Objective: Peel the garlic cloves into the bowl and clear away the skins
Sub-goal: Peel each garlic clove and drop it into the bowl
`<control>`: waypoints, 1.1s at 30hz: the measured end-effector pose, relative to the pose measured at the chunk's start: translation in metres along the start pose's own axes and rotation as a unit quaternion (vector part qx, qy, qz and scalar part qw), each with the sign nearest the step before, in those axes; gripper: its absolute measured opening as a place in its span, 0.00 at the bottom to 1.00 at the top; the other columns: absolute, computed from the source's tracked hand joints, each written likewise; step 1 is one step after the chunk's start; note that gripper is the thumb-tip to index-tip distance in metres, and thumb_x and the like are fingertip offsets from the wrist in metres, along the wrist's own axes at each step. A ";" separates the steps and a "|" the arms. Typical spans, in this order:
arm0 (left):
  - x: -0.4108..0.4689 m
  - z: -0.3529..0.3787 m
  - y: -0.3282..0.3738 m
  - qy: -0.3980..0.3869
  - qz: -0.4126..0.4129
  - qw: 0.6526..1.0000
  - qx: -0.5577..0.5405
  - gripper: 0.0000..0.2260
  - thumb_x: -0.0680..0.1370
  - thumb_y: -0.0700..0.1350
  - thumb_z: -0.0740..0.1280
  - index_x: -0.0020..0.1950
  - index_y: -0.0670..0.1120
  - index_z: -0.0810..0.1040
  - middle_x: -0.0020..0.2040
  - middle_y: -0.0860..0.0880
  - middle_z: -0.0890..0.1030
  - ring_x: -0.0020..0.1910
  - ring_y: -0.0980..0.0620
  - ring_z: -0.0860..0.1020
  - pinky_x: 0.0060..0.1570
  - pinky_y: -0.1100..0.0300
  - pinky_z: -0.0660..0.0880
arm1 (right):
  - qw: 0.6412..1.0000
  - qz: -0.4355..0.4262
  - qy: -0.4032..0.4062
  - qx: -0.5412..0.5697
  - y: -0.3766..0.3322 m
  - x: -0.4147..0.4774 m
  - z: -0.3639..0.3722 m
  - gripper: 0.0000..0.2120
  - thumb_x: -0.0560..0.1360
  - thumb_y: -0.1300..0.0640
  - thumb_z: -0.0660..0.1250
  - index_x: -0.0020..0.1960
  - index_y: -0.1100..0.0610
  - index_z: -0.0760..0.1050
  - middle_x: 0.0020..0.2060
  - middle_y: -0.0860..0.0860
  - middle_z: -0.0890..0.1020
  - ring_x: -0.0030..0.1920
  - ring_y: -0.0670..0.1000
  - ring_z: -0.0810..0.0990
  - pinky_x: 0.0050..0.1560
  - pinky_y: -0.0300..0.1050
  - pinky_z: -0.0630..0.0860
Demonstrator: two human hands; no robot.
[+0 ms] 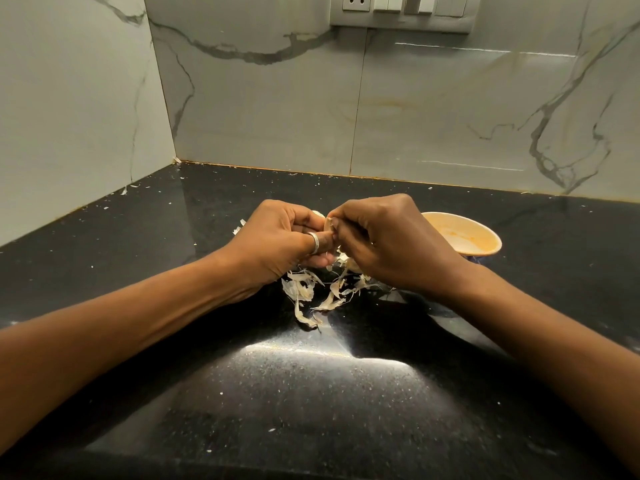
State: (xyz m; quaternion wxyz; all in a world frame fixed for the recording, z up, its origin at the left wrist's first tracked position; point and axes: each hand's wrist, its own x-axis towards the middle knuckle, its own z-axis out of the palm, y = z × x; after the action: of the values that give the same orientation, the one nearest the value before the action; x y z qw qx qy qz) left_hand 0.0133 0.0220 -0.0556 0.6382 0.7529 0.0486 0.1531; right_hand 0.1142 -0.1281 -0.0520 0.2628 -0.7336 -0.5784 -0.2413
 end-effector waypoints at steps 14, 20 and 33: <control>-0.001 0.000 0.002 -0.005 -0.006 1.000 0.000 0.02 0.76 0.30 0.69 0.44 0.35 0.80 0.33 0.45 0.84 0.31 0.54 0.83 0.32 0.67 0.79 | 0.999 0.026 0.030 0.000 -0.006 0.000 0.005 0.13 0.79 0.56 0.62 0.42 0.61 0.82 0.30 0.52 0.80 0.28 0.50 0.75 0.32 0.51 0.72; -0.001 0.000 0.001 0.010 -0.006 1.000 -0.020 0.05 0.75 0.34 0.72 0.48 0.33 0.80 0.37 0.40 0.84 0.32 0.52 0.84 0.33 0.66 0.80 | 0.997 0.059 0.036 0.023 -0.007 -0.001 0.007 0.11 0.79 0.58 0.62 0.49 0.59 0.83 0.34 0.51 0.83 0.31 0.47 0.77 0.34 0.43 0.73; -0.002 0.000 0.004 0.010 -0.017 0.999 -0.049 0.06 0.74 0.33 0.71 0.50 0.33 0.80 0.36 0.42 0.84 0.35 0.52 0.85 0.35 0.67 0.80 | 0.982 0.154 0.052 0.094 -0.010 -0.001 0.013 0.09 0.81 0.61 0.63 0.51 0.58 0.83 0.37 0.49 0.84 0.36 0.44 0.82 0.38 0.42 0.79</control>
State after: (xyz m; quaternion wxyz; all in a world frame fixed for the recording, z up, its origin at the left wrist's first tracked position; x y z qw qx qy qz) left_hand 0.0109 0.0205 -0.0520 0.6762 0.7183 0.0602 0.1520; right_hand 0.1045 -0.1181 -0.0608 0.3943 -0.7726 -0.4639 -0.1799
